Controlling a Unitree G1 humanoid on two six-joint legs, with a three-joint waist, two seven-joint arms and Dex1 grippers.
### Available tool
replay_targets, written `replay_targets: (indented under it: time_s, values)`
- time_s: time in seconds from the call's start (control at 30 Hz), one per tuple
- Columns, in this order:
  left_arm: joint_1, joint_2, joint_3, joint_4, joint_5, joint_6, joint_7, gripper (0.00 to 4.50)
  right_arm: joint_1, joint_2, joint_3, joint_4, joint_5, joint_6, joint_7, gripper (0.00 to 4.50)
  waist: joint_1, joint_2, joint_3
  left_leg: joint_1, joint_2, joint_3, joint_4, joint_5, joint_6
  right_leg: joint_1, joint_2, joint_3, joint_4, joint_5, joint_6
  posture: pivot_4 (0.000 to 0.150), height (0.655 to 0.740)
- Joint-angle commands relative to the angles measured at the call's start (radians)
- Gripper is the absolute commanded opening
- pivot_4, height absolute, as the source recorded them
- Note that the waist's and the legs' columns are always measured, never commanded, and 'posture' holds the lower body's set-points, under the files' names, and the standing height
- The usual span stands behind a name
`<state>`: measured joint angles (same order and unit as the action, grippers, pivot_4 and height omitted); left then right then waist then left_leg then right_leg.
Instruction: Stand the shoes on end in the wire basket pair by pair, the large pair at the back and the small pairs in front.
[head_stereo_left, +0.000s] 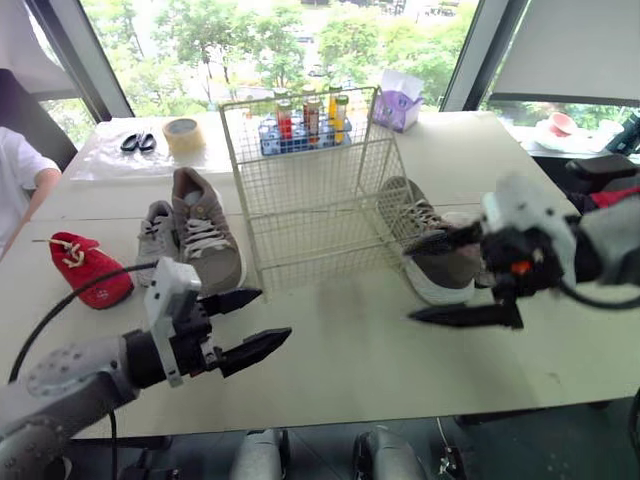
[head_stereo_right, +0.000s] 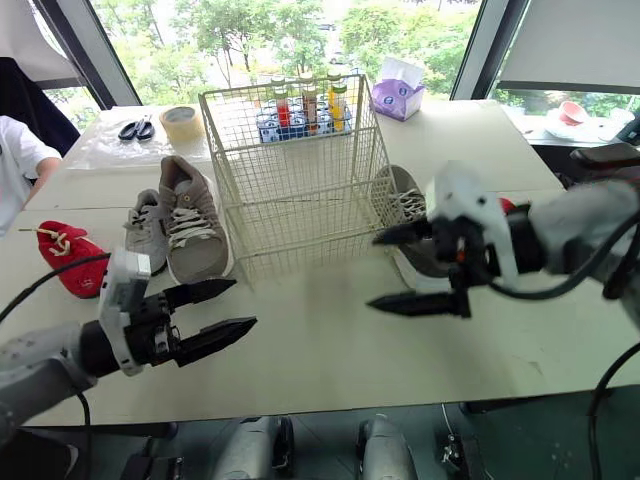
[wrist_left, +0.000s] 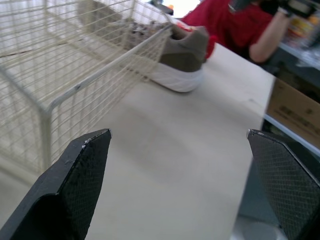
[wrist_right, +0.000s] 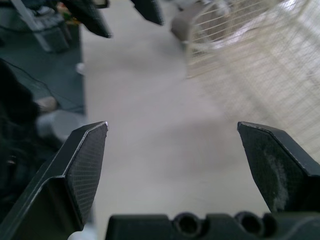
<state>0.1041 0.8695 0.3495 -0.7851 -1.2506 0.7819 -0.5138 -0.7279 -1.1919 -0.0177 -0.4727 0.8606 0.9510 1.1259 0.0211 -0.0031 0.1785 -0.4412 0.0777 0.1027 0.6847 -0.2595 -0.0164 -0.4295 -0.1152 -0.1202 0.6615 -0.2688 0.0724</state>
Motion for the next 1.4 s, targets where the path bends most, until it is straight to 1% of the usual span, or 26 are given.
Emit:
replay_targets:
  time_s: [0.03,0.13,0.2,0.23,0.4,0.5,0.6,0.67,0.7,0.73,0.8,0.87,1.0,1.1,1.17,1.23,1.4]
  values:
    - [-0.030,0.036,0.018,0.021,-0.029,0.003,-0.052,4.47,-0.130,0.024,0.184,0.204,-0.259,-0.199,0.131,4.50,-0.010,-0.001,0.000,-0.001,0.000,0.000,0.000,0.000,0.000,0.000,0.000,0.000,0.000,0.000,0.000,0.150,0.6938]
    - [0.001,0.068,0.062,0.025,-0.024,0.005,-0.110,4.47,-0.250,0.091,0.312,0.383,-0.430,-0.346,0.227,4.50,-0.019,-0.001,0.001,-0.001,-0.001,0.002,0.000,0.001,-0.001,-0.001,0.000,0.001,0.000,0.002,0.005,0.150,0.6938]
    - [0.020,0.081,0.089,0.029,-0.024,0.004,-0.136,4.47,-0.305,0.139,0.359,0.477,-0.505,-0.416,0.271,4.50,-0.027,0.000,0.001,-0.002,0.000,0.003,-0.001,0.005,-0.009,-0.002,0.000,0.001,0.001,0.003,0.005,0.150,0.6938]
    - [0.021,0.083,0.096,0.030,-0.022,0.001,-0.138,4.47,-0.329,0.166,0.377,0.527,-0.538,-0.449,0.287,4.50,-0.032,0.000,0.001,-0.002,0.000,0.003,-0.001,0.006,-0.010,-0.003,0.000,0.001,0.002,0.003,0.005,0.150,0.6938]
    - [0.061,0.027,0.103,0.010,0.007,-0.029,-0.114,4.47,-0.402,0.325,0.464,0.735,-0.683,-0.608,0.349,4.50,-0.035,0.000,0.002,-0.001,0.000,0.002,-0.001,0.007,-0.011,-0.003,0.000,0.000,0.003,0.002,0.005,0.150,0.6938]
    - [0.086,0.003,0.097,-0.017,0.010,-0.039,-0.102,4.50,-0.424,0.384,0.478,0.808,-0.745,-0.659,0.352,3.68,-0.033,0.001,0.002,-0.002,0.000,0.002,-0.001,0.007,-0.011,-0.004,0.000,0.000,0.004,0.003,0.005,0.150,0.6938]
    - [0.099,-0.008,0.104,-0.028,0.004,-0.044,-0.095,4.50,-0.419,0.415,0.489,0.833,-0.796,-0.701,0.368,2.30,-0.029,0.001,0.002,-0.002,0.000,0.002,-0.001,0.007,-0.012,-0.004,0.000,0.000,0.004,0.003,0.005,0.150,0.6938]
    - [0.114,-0.011,0.115,-0.031,0.004,-0.048,-0.099,4.50,-0.418,0.428,0.490,0.838,-0.824,-0.717,0.372,1.14,-0.031,0.001,0.002,-0.002,0.000,0.002,-0.001,0.007,-0.012,-0.003,0.000,0.000,0.004,0.003,0.005,0.150,0.6938]
    - [0.121,-0.010,0.118,-0.034,0.005,-0.049,-0.101,4.50,-0.419,0.432,0.487,0.838,-0.833,-0.719,0.376,0.71,-0.033,0.001,0.002,-0.002,0.000,0.002,-0.001,0.007,-0.012,-0.003,0.000,0.000,0.004,0.003,0.005,0.150,0.6938]
    - [0.124,-0.009,0.117,-0.036,0.005,-0.050,-0.100,4.50,-0.420,0.436,0.478,0.838,-0.838,-0.714,0.375,0.18,-0.033,0.001,0.002,-0.002,0.000,0.002,-0.001,0.007,-0.012,-0.004,0.000,0.000,0.004,0.003,0.005,0.150,0.6938]
    - [0.122,-0.009,0.112,-0.037,-0.002,-0.052,-0.094,4.50,-0.417,0.440,0.461,0.827,-0.840,-0.694,0.373,0.18,-0.031,0.001,0.002,-0.002,0.000,0.002,-0.001,0.007,-0.012,-0.004,0.001,0.000,0.005,0.003,0.005,0.150,0.6938]
    - [0.116,-0.013,0.102,-0.038,-0.014,-0.052,-0.085,4.50,-0.403,0.443,0.434,0.782,-0.819,-0.621,0.363,0.18,-0.028,0.001,0.002,-0.002,0.000,0.001,-0.001,0.007,-0.012,-0.004,0.001,0.000,0.005,0.003,0.005,0.150,0.6938]
    - [0.110,-0.047,0.066,-0.042,-0.058,-0.054,-0.046,4.50,-0.342,0.441,0.367,0.559,-0.727,-0.342,0.336,0.18,-0.031,0.001,0.002,-0.002,0.000,0.001,-0.001,0.007,-0.012,-0.003,0.001,0.000,0.005,0.003,0.005,0.150,0.6938]
    - [0.123,-0.061,0.033,-0.053,-0.038,-0.051,-0.044,4.50,-0.285,0.419,0.346,0.401,-0.691,-0.239,0.317,0.18,-0.031,0.001,0.002,-0.002,0.000,0.001,-0.001,0.007,-0.012,-0.004,0.001,0.000,0.006,0.003,0.005,0.150,0.6938]
    - [0.126,-0.064,0.014,-0.055,-0.032,-0.049,-0.047,4.50,-0.250,0.407,0.341,0.320,-0.678,-0.191,0.292,0.18,-0.031,0.001,0.002,-0.002,0.000,0.001,-0.001,0.007,-0.012,-0.004,0.001,0.000,0.006,0.003,0.005,0.150,0.6938]
    - [0.120,-0.064,-0.009,-0.054,-0.032,-0.047,-0.052,4.50,-0.206,0.388,0.339,0.254,-0.675,-0.185,0.273,0.18,-0.029,0.001,0.002,-0.002,0.000,0.001,-0.001,0.007,-0.011,-0.003,0.001,0.000,0.005,0.003,0.005,0.150,0.6938]
    - [0.116,-0.058,-0.029,-0.035,-0.020,-0.049,-0.078,4.50,-0.135,0.353,0.338,0.205,-0.671,-0.224,0.260,0.18,-0.031,0.001,0.002,-0.002,0.000,0.001,-0.001,0.006,-0.010,-0.003,0.001,0.000,0.005,0.003,0.005,0.150,0.6938]
